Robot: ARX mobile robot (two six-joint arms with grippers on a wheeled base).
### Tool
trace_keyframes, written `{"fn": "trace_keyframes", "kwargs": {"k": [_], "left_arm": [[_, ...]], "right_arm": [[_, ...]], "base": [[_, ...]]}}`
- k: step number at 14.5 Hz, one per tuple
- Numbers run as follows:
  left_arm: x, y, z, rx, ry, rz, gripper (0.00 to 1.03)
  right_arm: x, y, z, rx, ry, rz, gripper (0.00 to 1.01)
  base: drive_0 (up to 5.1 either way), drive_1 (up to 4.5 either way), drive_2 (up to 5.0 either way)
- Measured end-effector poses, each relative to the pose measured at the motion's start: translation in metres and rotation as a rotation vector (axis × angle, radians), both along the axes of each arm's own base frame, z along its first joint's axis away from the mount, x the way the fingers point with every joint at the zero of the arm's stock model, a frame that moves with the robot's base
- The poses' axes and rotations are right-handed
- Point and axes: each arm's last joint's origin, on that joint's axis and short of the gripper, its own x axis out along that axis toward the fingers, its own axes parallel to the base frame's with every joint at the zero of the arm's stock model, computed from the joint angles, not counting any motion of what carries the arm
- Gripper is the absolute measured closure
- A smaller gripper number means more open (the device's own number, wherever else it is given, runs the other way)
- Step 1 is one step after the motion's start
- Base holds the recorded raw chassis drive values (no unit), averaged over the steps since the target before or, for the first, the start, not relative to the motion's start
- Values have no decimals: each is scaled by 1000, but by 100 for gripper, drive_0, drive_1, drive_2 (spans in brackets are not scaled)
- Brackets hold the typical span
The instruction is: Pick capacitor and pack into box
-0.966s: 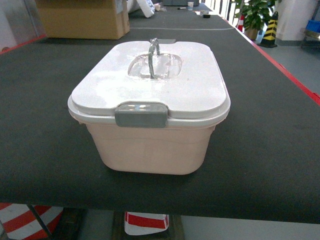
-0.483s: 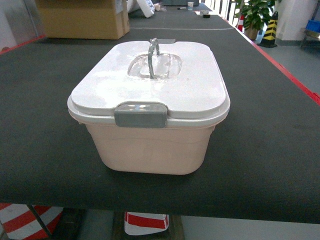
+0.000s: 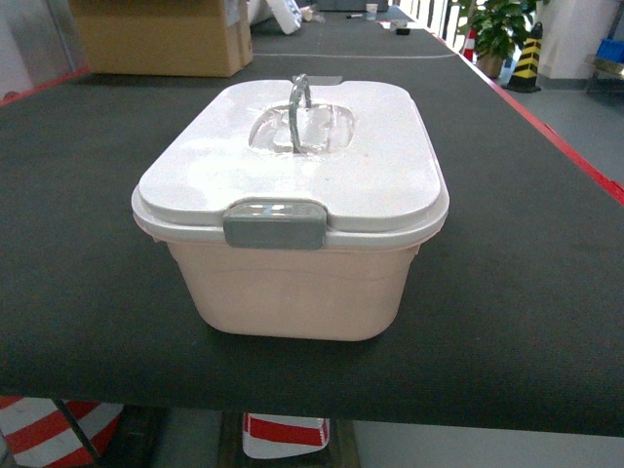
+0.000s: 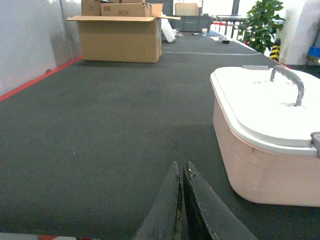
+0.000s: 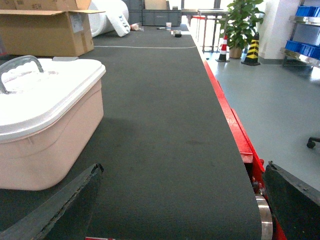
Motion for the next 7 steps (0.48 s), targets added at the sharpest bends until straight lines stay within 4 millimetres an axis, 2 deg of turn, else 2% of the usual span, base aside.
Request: {"fn": "trace_keyframes", "kwargs": {"k": [3,4,7], "left_arm": [[-9,0,-7,0,56,-2,101],[-12,0,-1,0,-6,-2,101],[-12,0,-4,-2,13,0,99]], "right_arm": [[0,0,0,0,0,0,3],[0,0,0,0,0,0,3],[0,0,0,0,0,0,3]], "base": [[0,0,0],[0,0,0],[0,0,0]]}}
